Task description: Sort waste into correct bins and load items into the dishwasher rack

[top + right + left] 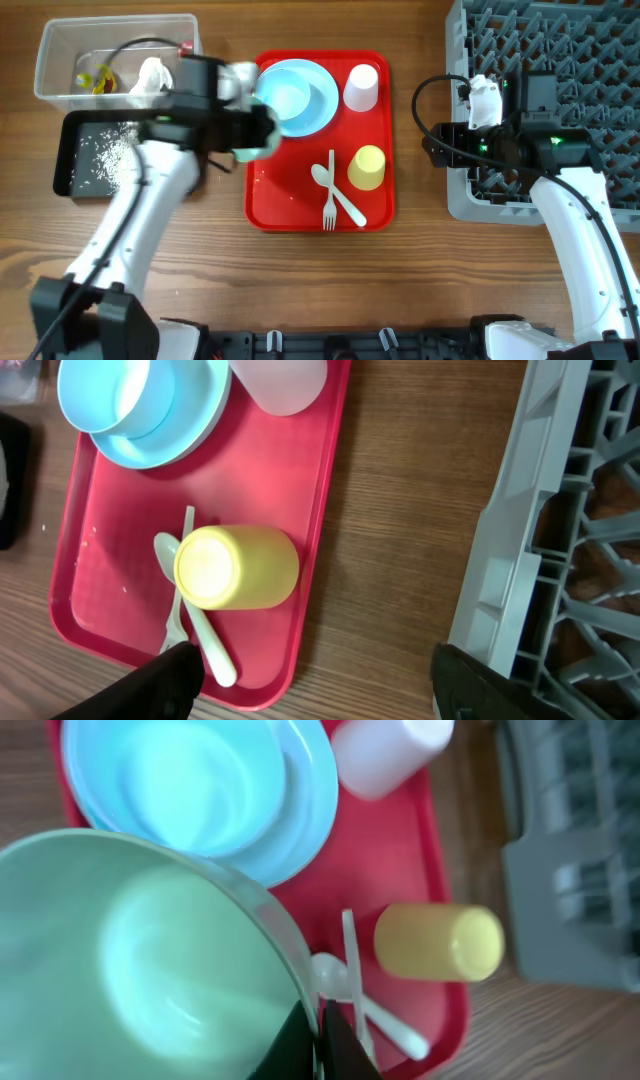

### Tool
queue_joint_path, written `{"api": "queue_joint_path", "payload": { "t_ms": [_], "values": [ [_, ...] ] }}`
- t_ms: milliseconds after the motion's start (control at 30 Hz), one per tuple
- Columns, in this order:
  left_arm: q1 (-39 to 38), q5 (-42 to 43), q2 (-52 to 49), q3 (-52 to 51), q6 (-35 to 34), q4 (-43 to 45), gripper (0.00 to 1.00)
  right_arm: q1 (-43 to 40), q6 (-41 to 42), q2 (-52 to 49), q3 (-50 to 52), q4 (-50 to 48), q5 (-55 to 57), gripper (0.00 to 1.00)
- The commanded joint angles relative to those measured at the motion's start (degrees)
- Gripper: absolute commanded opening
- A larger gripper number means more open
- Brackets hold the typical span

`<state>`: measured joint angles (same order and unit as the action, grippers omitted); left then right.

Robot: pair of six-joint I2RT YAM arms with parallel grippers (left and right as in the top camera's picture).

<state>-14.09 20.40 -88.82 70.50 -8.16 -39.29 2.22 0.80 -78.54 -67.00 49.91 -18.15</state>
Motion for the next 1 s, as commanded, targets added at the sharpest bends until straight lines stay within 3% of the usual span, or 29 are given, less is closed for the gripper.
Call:
{"api": "queue_joint_path", "payload": {
  "t_ms": [0,333,733,867,967],
  "values": [
    [-8.22,-16.68,-3.69,0.33,1.77,0.0,0.04,0.17,-0.72,0.0,-0.74,-0.2,0.5,0.78],
    [-14.1,-20.31,-13.42,0.33,1.75,-0.72,0.04,0.17,-0.74,0.0,-0.74,0.11,0.52,0.78],
    [-14.91,-19.39,-14.49,0.33,1.29,-1.29,0.12,0.17,-0.74,0.0,-0.76,0.07,0.52,0.78],
    [-15.08,-16.31,-14.49,0.33,1.29,-1.31,0.17,0.17,-0.74,0.0,-0.74,0.02,0.5,0.78],
    [-15.06,-14.01,-14.49,0.33,0.68,-1.03,0.29,0.17,-0.66,0.0,-0.74,-0.22,0.48,0.78]
  ]
}}
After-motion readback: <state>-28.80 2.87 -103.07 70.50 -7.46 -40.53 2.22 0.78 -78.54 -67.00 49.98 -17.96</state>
